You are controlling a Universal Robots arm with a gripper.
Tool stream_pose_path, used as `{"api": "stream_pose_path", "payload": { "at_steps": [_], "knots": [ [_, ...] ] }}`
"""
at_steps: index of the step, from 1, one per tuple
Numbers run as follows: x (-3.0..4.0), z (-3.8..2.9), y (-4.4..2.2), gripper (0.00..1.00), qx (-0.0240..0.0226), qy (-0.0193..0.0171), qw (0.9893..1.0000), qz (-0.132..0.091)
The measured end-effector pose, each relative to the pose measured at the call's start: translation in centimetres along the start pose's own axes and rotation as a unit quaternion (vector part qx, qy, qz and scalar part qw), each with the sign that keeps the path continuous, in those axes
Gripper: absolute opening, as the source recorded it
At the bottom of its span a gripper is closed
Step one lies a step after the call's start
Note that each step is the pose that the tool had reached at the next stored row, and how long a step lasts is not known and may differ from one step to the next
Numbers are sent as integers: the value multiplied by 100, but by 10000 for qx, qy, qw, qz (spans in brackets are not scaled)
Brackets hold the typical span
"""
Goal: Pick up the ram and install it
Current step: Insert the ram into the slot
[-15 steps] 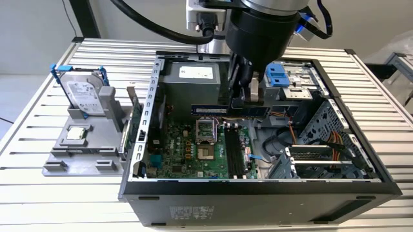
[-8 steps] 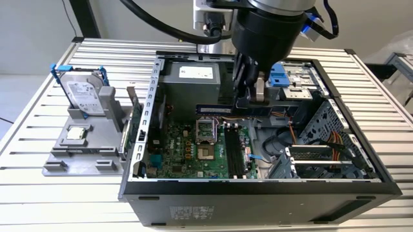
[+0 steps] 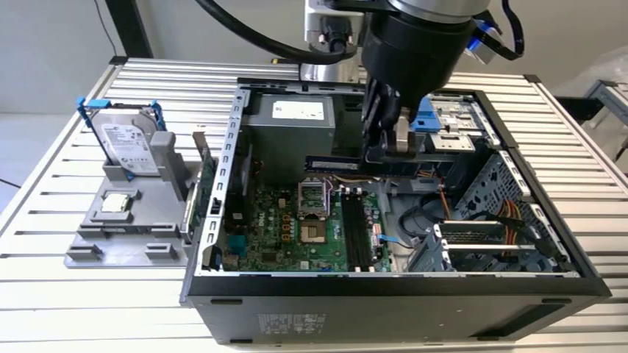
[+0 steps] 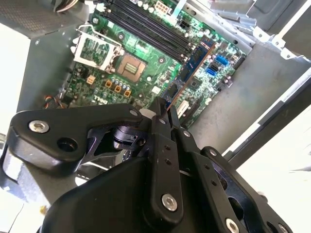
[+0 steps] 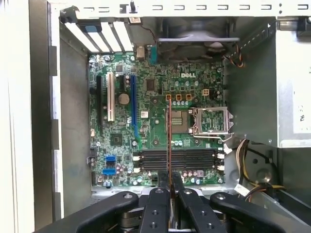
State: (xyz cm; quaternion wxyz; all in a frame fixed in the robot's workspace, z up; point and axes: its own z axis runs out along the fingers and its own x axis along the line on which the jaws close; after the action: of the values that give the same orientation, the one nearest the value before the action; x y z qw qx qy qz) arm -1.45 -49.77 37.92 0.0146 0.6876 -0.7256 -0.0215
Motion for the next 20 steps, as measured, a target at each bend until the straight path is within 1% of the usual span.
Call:
{"api": "stream_pose_path", "payload": {
  "at_steps": [5,11,20],
  "knots": [
    [-23,-1,-39,0,1,-4,10000,88],
    [-45,-2,-68,0,1,-5,10000,96],
    [-46,-3,-77,0,1,-5,10000,96]
  ]
}}
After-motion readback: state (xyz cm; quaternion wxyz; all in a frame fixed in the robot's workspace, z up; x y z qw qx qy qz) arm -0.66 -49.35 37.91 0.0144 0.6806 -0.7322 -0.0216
